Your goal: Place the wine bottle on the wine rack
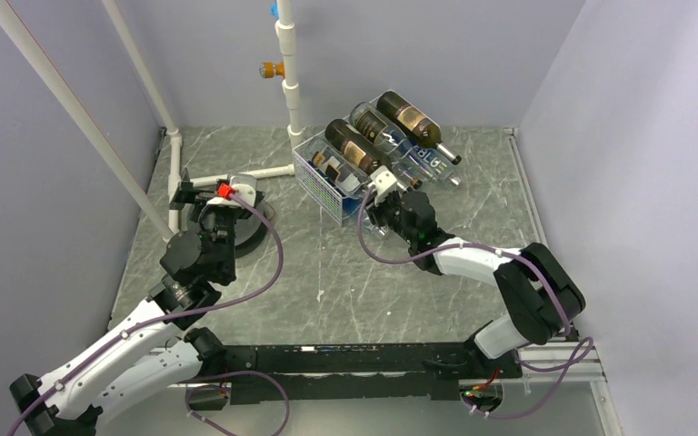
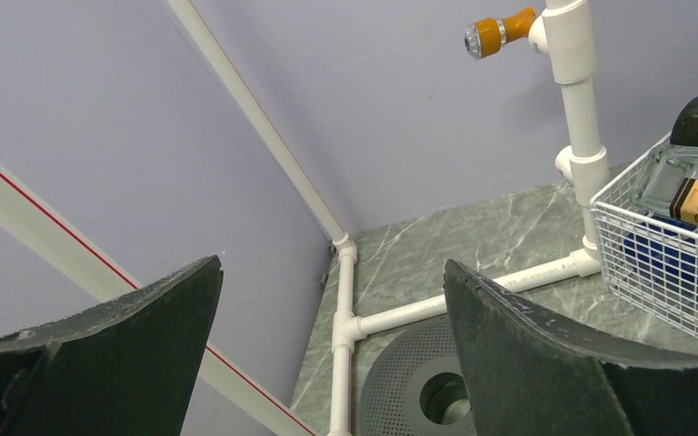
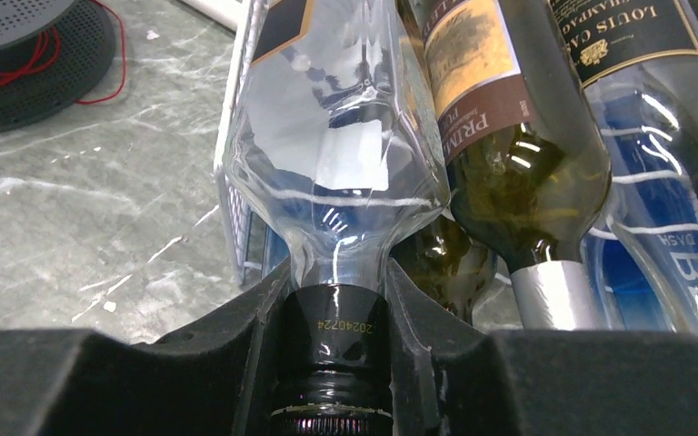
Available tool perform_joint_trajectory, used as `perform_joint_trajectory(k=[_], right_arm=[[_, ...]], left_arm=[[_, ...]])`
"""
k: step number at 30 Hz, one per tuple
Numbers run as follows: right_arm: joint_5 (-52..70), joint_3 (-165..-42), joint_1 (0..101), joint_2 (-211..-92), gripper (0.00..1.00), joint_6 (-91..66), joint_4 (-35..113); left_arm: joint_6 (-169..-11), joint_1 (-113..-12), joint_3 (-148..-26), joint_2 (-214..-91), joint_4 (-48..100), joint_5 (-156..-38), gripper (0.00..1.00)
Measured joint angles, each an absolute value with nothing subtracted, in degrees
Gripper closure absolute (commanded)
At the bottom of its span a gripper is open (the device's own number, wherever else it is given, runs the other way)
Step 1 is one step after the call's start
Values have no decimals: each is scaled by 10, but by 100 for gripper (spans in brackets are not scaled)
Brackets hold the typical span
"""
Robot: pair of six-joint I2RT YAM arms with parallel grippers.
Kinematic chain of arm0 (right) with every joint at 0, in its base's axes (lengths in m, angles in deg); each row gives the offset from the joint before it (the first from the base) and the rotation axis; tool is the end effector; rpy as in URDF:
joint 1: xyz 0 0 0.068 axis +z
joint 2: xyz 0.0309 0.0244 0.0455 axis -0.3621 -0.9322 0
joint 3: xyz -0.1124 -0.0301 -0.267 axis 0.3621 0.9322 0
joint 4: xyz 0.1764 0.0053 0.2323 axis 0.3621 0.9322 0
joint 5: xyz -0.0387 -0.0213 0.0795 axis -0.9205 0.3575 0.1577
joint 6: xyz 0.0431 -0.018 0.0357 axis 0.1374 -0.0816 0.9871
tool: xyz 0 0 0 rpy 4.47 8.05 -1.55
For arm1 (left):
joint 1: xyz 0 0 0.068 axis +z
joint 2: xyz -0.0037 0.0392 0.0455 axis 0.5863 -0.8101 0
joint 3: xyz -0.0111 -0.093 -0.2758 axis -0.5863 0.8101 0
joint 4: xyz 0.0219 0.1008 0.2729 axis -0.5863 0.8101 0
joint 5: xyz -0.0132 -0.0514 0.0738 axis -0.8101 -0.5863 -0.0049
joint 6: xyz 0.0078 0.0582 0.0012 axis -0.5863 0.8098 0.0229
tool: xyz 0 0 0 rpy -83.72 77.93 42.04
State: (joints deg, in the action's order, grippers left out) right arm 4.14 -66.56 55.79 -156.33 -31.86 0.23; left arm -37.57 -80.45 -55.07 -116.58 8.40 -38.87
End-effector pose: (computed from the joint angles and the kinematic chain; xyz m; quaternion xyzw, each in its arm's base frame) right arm 0.2845 0.1985 0.2158 -0.3166 0.6918 0.1419 0.6333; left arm 0.1464 -0.0985 0.3917 0.0963 0.6152 0.2153 0.7523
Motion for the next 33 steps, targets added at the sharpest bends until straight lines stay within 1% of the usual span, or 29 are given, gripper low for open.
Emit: perform_joint_trajectory(k=[11,17,21,25,29,31,33], right_arm=[[38,-645,557,-1588,100,-324,-26],[34,-665,557,-1610,88,-328,-27],[35,-679,557,-1615,70,-330,-13],[35,-691,557,-1615,47,-332,12],[35,-703,557,-1609,31,-332,43],[35,-703,557,-1597,25,-331,61],[35,-703,557,-1583,15,-328,75]], left_arm=[[-376,-802,-551,-1167,87,-389,3],[-376,-801,-551,-1171,92,-389,3],[-378,-798,-551,-1171,92,-389,3],[-384,-798,-551,-1173,93,-390,3],[-385,-797,-551,-1173,94,-393,3],[-386,-796,-551,-1173,94,-393,3],[-387,-795,-550,-1172,95,-393,3]])
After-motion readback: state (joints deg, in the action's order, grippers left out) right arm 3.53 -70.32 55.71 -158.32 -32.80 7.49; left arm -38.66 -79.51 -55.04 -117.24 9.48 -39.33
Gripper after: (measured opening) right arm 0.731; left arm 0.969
